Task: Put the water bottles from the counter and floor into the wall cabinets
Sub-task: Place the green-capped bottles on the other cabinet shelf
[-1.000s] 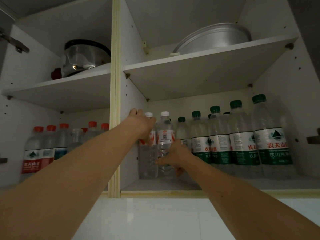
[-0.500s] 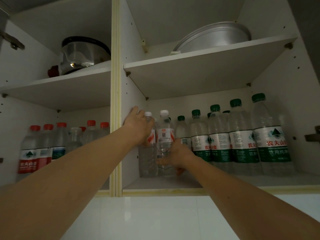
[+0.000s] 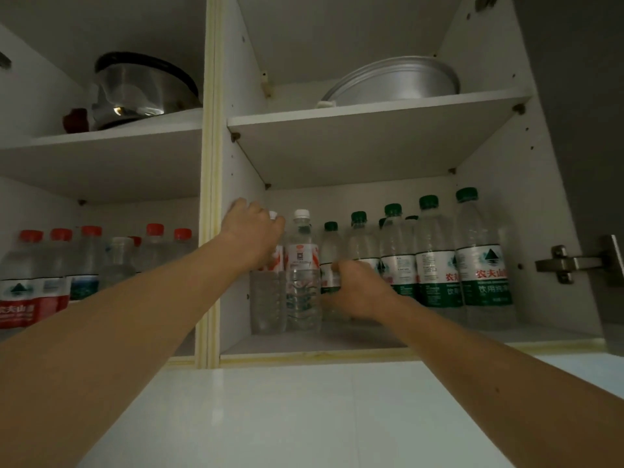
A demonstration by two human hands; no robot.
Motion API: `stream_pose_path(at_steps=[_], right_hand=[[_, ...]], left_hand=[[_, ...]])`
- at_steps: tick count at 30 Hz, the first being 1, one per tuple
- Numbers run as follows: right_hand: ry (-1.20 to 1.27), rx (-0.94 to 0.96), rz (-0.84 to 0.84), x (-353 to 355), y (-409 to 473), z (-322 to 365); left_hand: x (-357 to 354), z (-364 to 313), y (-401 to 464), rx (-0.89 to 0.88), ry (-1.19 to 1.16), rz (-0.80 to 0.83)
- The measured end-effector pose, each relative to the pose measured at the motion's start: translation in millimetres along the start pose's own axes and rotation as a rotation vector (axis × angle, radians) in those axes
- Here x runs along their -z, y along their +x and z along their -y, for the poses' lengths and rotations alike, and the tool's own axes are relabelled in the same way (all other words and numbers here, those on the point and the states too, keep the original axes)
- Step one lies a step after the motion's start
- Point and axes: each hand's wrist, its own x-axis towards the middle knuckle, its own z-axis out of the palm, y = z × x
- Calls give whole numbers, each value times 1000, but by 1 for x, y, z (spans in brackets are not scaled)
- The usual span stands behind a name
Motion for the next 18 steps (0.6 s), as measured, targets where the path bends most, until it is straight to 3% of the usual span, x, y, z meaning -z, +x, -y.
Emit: stream_pose_path(at_steps=[5,10,13,18], right_hand=[[-252,131,-333,57,-10,-26],[-436,166,-509,109,-9,-45],[-572,199,-487,130,3,-47],[-620,64,-254,148,38,-46]], left_hand=[[15,-11,17,0,-359,-249],[21,-53,36,-78,-942,-319],[23,-80,48,0,-1150,-365],[20,-107,82,188,-1353,-220]])
